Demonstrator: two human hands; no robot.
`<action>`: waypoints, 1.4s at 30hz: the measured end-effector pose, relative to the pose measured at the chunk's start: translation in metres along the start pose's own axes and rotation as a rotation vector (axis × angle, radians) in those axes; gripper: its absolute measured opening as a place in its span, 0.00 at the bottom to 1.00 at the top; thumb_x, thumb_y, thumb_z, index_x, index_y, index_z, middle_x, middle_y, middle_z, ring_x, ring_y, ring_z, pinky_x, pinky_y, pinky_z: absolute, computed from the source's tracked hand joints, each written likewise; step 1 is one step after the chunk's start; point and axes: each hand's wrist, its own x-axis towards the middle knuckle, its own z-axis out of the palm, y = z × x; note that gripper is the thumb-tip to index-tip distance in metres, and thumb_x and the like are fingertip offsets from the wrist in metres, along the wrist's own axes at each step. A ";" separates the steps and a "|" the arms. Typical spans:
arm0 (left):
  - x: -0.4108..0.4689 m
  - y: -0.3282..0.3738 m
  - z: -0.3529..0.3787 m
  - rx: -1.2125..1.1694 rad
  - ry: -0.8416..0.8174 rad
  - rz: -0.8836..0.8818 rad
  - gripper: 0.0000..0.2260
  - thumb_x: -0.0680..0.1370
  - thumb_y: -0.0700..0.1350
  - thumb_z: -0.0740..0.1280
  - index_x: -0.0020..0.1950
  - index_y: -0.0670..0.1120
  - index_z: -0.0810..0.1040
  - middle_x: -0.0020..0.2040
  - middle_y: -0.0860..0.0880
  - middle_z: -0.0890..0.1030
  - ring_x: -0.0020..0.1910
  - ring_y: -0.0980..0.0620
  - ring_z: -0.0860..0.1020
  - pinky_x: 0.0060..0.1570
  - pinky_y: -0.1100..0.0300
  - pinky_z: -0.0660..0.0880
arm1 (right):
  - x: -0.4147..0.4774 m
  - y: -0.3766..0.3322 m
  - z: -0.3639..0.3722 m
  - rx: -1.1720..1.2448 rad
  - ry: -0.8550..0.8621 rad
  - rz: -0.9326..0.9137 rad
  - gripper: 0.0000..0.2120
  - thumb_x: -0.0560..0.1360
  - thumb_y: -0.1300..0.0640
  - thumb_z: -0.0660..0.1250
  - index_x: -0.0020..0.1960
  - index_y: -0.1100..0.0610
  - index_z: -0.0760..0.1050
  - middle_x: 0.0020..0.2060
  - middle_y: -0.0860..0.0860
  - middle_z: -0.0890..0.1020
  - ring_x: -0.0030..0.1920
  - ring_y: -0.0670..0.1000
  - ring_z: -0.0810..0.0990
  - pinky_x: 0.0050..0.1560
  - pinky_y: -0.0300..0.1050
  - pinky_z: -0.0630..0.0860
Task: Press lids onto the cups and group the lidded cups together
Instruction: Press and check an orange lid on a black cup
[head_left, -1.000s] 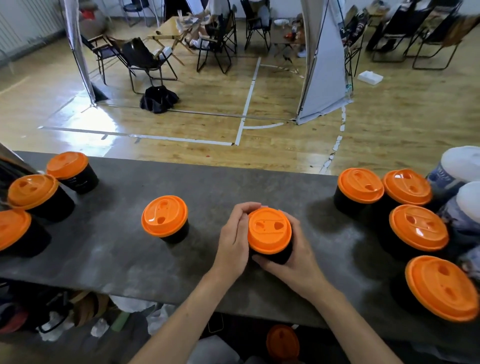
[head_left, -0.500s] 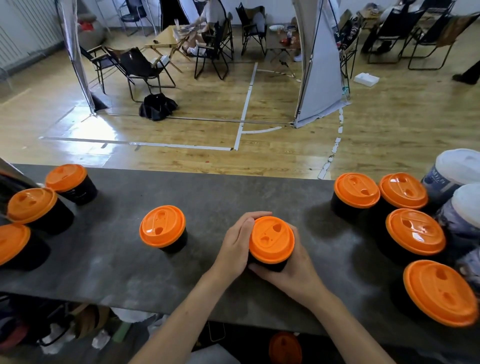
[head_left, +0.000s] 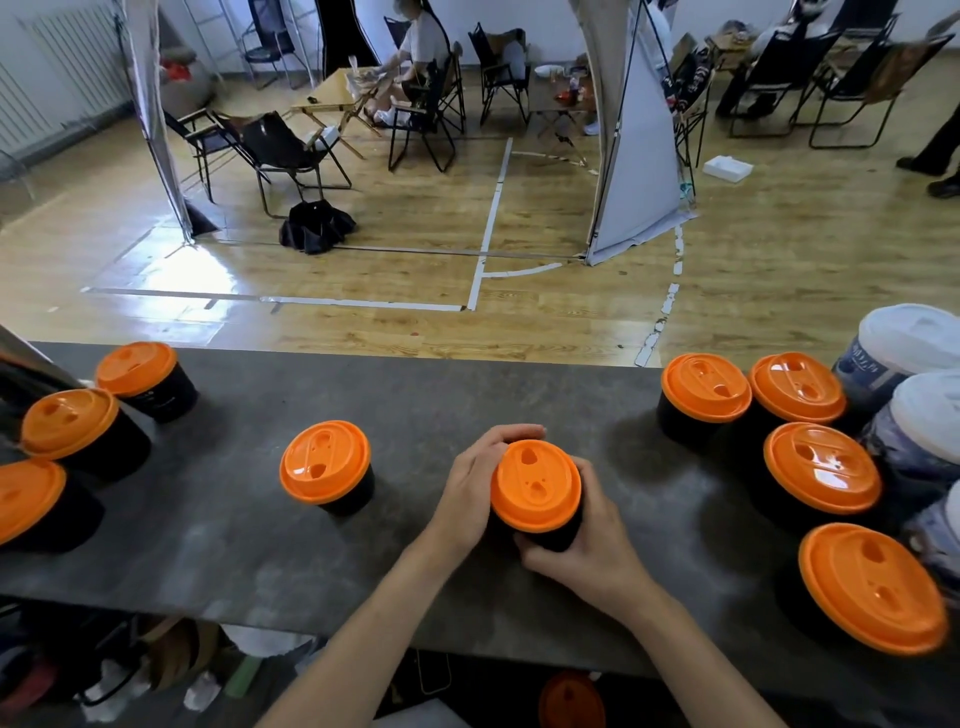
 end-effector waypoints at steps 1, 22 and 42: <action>0.000 0.001 0.002 -0.026 0.006 -0.002 0.20 0.83 0.47 0.54 0.63 0.42 0.81 0.59 0.46 0.85 0.59 0.49 0.82 0.59 0.61 0.76 | 0.000 -0.001 0.001 -0.005 -0.017 -0.007 0.38 0.63 0.55 0.79 0.67 0.40 0.65 0.59 0.34 0.77 0.63 0.41 0.77 0.60 0.36 0.73; -0.011 -0.002 0.012 0.006 0.128 0.034 0.18 0.83 0.46 0.54 0.60 0.44 0.82 0.56 0.48 0.85 0.58 0.50 0.82 0.58 0.60 0.77 | 0.002 -0.002 0.006 0.031 0.076 -0.024 0.44 0.58 0.43 0.86 0.67 0.46 0.67 0.61 0.41 0.76 0.63 0.45 0.78 0.59 0.36 0.74; -0.018 -0.012 0.019 0.012 0.260 0.064 0.19 0.84 0.49 0.53 0.60 0.45 0.82 0.56 0.49 0.85 0.59 0.50 0.82 0.58 0.60 0.76 | 0.000 -0.002 0.007 0.025 0.082 0.003 0.43 0.58 0.38 0.83 0.66 0.44 0.65 0.61 0.40 0.75 0.62 0.42 0.77 0.58 0.34 0.74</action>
